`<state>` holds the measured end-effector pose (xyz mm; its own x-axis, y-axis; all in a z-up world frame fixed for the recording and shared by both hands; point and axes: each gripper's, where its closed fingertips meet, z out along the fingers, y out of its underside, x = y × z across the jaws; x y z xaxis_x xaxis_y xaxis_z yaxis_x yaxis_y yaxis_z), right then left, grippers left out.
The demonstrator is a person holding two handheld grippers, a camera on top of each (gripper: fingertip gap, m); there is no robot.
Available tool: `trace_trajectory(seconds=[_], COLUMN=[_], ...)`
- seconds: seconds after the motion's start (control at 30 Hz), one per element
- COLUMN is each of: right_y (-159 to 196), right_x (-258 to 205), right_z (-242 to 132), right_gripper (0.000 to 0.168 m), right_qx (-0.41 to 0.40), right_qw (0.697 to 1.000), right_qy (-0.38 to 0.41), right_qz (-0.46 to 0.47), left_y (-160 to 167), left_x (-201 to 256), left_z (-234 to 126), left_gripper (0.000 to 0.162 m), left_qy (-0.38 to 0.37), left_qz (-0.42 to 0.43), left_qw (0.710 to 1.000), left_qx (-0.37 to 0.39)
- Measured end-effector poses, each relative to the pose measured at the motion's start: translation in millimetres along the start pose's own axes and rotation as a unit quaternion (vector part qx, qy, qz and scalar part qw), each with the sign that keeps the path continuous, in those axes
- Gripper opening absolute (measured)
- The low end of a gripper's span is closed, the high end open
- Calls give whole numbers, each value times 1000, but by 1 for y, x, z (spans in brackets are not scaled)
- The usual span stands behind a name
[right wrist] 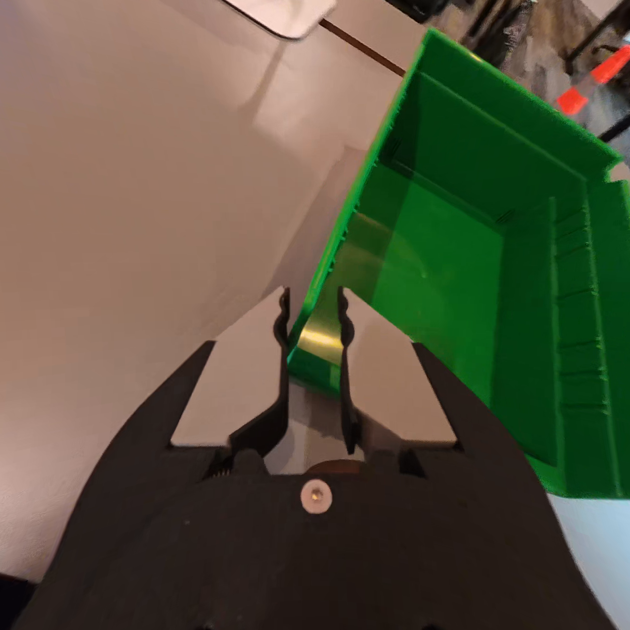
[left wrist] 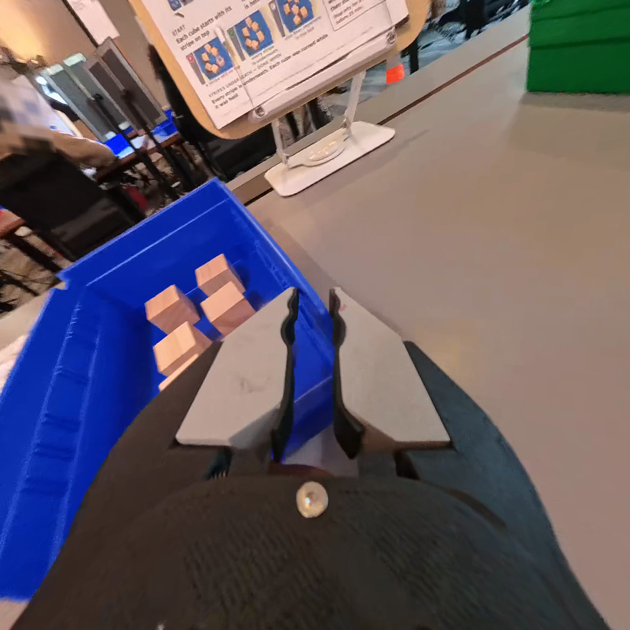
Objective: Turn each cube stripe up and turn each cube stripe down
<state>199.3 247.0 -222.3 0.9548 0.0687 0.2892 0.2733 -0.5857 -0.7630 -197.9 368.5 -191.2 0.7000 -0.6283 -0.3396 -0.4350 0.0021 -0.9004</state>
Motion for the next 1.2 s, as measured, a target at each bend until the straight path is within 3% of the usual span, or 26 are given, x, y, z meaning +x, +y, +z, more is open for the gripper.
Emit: trace_trajectory(seconds=[0.07,0.17,0.33,0.5,0.77,0.83,0.9,1.03,1.13,1.2], right_y=[2,5,5,6,11,0,-21,-72,-99,-111], right_x=[1,13,15,16,21,18,12,-45,-101,-126], right_z=[7,9,8,9,1,-12,-31,-60,-56,-37], right_gripper=[12,6,4,3,4,16,28,38,45,45], right_qx=[-3,-9,8,2,0,33,82,177,193,188], right_qw=[1000,999,998,998,997,997,994,981,963,956], right_qy=[1,43,49,52,69,69,65,-69,-186,-222], right_qz=[4,0,25,38,27,4,-14,-26,-37,-45], left_y=[2,16,27,19,-7,-18,-25,-33,-32,-23], left_x=[-16,-41,-58,-43,-1,-3,-10,-52,-81,-92], left_z=[-1,-7,-24,-16,-17,-33,-48,-51,-20,11], left_gripper=[9,4,2,1,17,30,32,35,37,41], left_qy=[-58,-116,-105,-107,-50,-31,-5,-5,20,37], left_qz=[28,32,-44,-88,-30,-29,-34,-16,-46,-66], left_qw=[998,993,993,990,998,999,999,1000,998,993], left_qx=[-9,-20,-7,2,13,33,31,0,-45,-95])
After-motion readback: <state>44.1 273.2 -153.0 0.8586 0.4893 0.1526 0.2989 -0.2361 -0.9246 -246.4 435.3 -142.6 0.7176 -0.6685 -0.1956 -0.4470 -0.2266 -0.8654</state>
